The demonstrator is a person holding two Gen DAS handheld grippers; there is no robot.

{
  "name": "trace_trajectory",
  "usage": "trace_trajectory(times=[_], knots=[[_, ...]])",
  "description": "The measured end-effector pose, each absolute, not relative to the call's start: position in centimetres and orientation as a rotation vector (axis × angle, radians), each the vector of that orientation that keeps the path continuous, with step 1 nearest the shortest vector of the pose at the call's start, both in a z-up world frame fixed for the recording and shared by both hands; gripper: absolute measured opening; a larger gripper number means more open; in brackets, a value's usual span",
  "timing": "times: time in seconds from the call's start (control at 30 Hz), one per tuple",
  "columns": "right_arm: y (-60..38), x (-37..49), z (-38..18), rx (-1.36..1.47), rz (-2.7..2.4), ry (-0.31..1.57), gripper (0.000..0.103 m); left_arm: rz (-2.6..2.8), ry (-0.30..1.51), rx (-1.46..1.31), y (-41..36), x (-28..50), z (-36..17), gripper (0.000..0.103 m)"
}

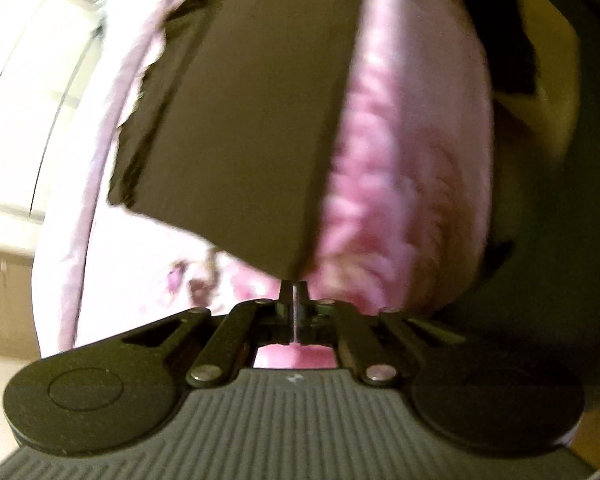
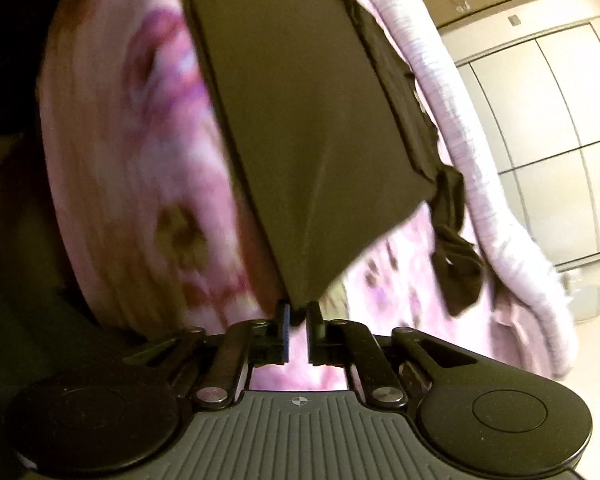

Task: Fold clothes

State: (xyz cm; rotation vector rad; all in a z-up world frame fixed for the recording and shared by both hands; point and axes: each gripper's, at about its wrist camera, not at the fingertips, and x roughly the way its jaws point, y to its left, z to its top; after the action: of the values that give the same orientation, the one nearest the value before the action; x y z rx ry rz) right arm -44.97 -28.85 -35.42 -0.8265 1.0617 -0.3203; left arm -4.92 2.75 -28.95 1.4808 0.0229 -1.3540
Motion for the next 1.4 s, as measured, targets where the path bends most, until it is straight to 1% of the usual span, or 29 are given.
trace_trajectory(times=[0.13, 0.17, 0.2, 0.23, 0.3, 0.37, 0.4, 0.57, 0.63, 0.7, 0.83, 0.87, 0.9, 0.93, 0.97, 1.0, 1.1, 1.13, 1.17, 1.2, 1.23, 1.27, 1.3, 1.4], knots=[[-31.0, -45.3, -33.9, -0.733, -0.446, 1.038, 0.011, -1.331, 0.044, 1.365, 0.6, -3.0, -26.7, 0.008], [-31.9, -44.9, -33.2, -0.702, -0.474, 1.02, 0.015, -1.336, 0.032, 1.352, -0.5, -2.9, -26.3, 0.01], [-32.9, -44.3, -32.5, -0.673, -0.499, 0.997, 0.022, -1.343, 0.017, 1.337, -1.9, -2.8, -26.1, 0.016], [-34.0, -43.7, -31.9, -0.644, -0.525, 0.975, 0.026, -1.349, 0.001, 1.321, -3.3, -2.8, -25.9, 0.024], [-36.4, -42.4, -30.5, -0.571, -0.571, 0.926, 0.043, -1.365, -0.029, 1.291, -6.5, -3.0, -25.6, 0.032], [-39.3, -40.8, -29.2, -0.467, -0.607, 0.869, 0.051, -1.385, -0.058, 1.262, -10.2, -3.5, -25.5, 0.032], [-41.2, -40.0, -28.7, -0.389, -0.621, 0.844, 0.053, -1.394, -0.072, 1.247, -12.0, -3.7, -25.5, 0.032], [-52.5, -37.0, -27.5, 0.101, -0.721, 0.71, 0.054, -1.465, -0.128, 1.203, -20.6, -5.7, -26.0, 0.034], [-56.7, -36.2, -27.4, 0.269, -0.745, 0.647, 0.056, -1.496, -0.154, 1.201, -23.9, -6.6, -26.6, 0.04], [-59.1, -35.5, -27.9, 0.322, -0.753, 0.644, 0.059, -1.509, -0.167, 1.206, -27.5, -7.0, -27.4, 0.041], [-63.1, -34.1, -29.1, 0.379, -0.762, 0.663, 0.06, -1.528, -0.136, 1.198, -34.4, -6.6, -28.7, 0.042], [-64.2, -33.8, -29.4, 0.393, -0.764, 0.668, 0.051, -1.539, -0.125, 1.192, -36.0, -6.4, -28.9, 0.043], [-65.2, -33.4, -29.7, 0.408, -0.766, 0.672, 0.02, -1.551, -0.12, 1.192, -37.2, -6.5, -29.2, 0.045], [-66.2, -33.1, -30.0, 0.422, -0.768, 0.677, 0.018, -1.562, -0.115, 1.191, -38.4, -6.6, -29.6, 0.047], [-66.6, -33.1, -29.6, 0.376, -0.777, 0.683, 0.017, -1.574, -0.11, 1.191, -39.6, -6.7, -29.9, 0.048], [-66.4, -33.3, -28.8, 0.261, -0.811, 0.686, 0.017, -1.584, -0.103, 1.19, -40.5, -6.8, -30.2, 0.049], [-65.2, -34.6, -27.0, -0.176, -1.029, 0.671, 0.018, -1.618, -0.074, 1.182, -42.8, -7.2, -31.3, 0.05], [-65.4, -35.1, -27.0, -0.266, -1.095, 0.663, 0.018, -1.63, -0.058, 1.177, -43.4, -7.4, -31.6, 0.05], [-65.8, -35.8, -27.2, -0.325, -1.153, 0.657, 0.025, -1.642, -0.043, 1.172, -44.1, -7.6, -31.9, 0.05], [-66.7, -36.2, -27.8, -0.343, -1.184, 0.692, 0.038, -1.638, -0.046, 1.173, -44.4, -7.9, -32.1, 0.05], [-67.7, -36.4, -28.7, -0.307, -1.193, 0.773, 0.044, -1.635, -0.049, 1.174, -44.7, -8.1, -32.4, 0.05], [-68.8, -36.5, -29.8, -0.251, -1.197, 0.864, 0.047, -1.631, -0.052, 1.175, -45.0, -8.3, -32.6, 0.05], [-69.2, -36.8, -30.5, -0.197, -1.192, 0.903, 0.047, -1.628, -0.055, 1.176, -45.3, -8.5, -32.8, 0.05], [-68.0, -38.1, -32.0, -0.097, -1.17, 0.901, 0.048, -1.618, -0.102, 1.21, -45.6, -8.9, -33.2, 0.05]])
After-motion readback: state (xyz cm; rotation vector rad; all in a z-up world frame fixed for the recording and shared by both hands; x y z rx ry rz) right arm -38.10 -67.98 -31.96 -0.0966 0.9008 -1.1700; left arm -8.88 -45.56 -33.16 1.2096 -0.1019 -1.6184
